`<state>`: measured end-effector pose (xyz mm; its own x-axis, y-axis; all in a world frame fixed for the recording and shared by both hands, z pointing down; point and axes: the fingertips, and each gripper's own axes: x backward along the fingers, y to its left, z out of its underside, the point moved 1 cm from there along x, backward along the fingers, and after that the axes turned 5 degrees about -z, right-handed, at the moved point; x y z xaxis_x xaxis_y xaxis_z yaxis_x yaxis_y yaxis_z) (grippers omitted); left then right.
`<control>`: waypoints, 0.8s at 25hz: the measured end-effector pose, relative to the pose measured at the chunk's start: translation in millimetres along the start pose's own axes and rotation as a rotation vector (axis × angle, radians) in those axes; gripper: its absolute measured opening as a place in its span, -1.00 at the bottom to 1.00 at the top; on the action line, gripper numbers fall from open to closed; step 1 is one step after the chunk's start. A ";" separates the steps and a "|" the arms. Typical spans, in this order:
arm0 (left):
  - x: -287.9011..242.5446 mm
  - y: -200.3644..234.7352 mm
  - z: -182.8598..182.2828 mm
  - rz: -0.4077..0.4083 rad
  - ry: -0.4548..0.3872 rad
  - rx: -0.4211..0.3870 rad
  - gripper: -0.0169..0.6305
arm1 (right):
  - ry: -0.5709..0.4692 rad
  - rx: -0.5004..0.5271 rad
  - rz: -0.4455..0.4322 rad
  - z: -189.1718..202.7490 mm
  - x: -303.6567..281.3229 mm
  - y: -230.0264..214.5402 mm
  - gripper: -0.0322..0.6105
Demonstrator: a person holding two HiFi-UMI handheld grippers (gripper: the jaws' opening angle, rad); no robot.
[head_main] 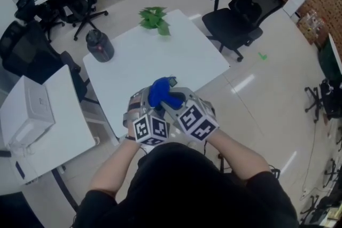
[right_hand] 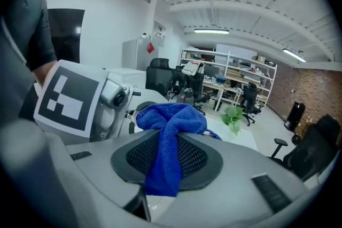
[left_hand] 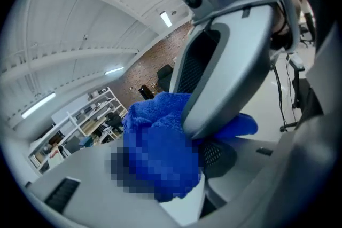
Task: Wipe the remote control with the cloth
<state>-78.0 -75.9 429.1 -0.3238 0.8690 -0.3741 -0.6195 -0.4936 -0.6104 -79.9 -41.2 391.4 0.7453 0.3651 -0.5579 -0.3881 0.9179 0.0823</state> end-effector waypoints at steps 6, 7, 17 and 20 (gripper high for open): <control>15.0 -27.5 -23.6 -0.014 -0.049 -0.100 -0.32 | 0.030 -0.020 0.037 30.3 26.7 -23.9 -0.59; 16.6 -29.8 -25.8 -0.013 -0.052 -0.098 -0.32 | 0.033 -0.026 0.054 34.8 31.2 -30.8 -0.59; 15.4 -30.7 -27.5 -0.025 -0.037 -0.073 -0.32 | -0.052 -0.052 0.007 15.3 63.0 -24.6 -0.59; 15.6 -31.2 -33.4 -0.026 -0.051 -0.107 -0.32 | -0.033 -0.036 -0.084 10.7 50.8 2.0 -0.59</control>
<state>-39.9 -48.1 418.9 -0.3461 0.8809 -0.3229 -0.5490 -0.4692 -0.6917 -37.0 -19.1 372.0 0.7934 0.2927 -0.5338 -0.3421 0.9396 0.0067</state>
